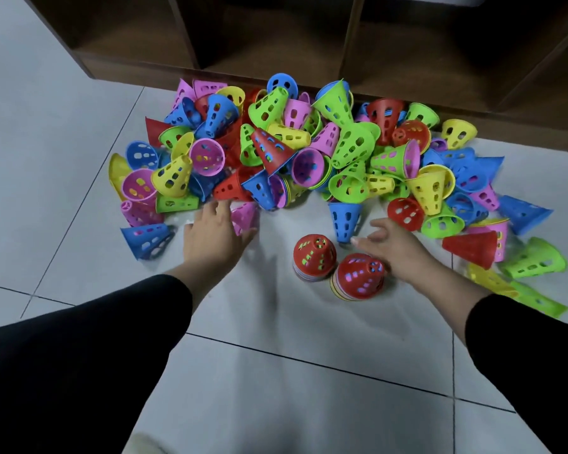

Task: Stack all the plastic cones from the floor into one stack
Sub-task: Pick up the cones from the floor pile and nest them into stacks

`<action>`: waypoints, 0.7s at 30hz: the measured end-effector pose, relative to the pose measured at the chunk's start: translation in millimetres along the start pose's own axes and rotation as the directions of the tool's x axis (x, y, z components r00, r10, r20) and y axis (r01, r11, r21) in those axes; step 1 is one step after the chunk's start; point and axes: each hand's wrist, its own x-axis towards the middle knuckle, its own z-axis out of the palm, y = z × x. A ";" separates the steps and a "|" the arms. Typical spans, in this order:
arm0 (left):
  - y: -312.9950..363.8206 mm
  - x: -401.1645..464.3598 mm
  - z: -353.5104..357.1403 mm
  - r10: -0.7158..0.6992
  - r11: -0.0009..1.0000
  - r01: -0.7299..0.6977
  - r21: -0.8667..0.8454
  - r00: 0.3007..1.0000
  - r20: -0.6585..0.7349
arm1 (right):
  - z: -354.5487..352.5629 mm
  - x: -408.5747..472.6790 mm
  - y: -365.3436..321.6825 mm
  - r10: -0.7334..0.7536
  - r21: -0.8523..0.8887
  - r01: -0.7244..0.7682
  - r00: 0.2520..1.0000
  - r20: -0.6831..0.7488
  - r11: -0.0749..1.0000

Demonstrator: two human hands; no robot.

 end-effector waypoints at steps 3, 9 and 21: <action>-0.8 17.1 7.8 -0.036 0.999 0.035 0.008 0.997 0.070 | 16.1 20.7 -15.2 0.050 0.010 -0.049 0.998 -0.035 0.999; 1.4 23.0 18.8 -0.088 0.994 0.097 -0.043 0.982 0.166 | 21.3 50.4 -17.4 0.002 -0.092 -0.007 0.998 -0.061 0.996; 15.1 -13.1 -20.6 -0.128 0.788 0.137 -0.600 0.990 0.058 | 2.3 29.1 -3.9 -0.109 -0.159 0.081 0.978 -0.178 0.984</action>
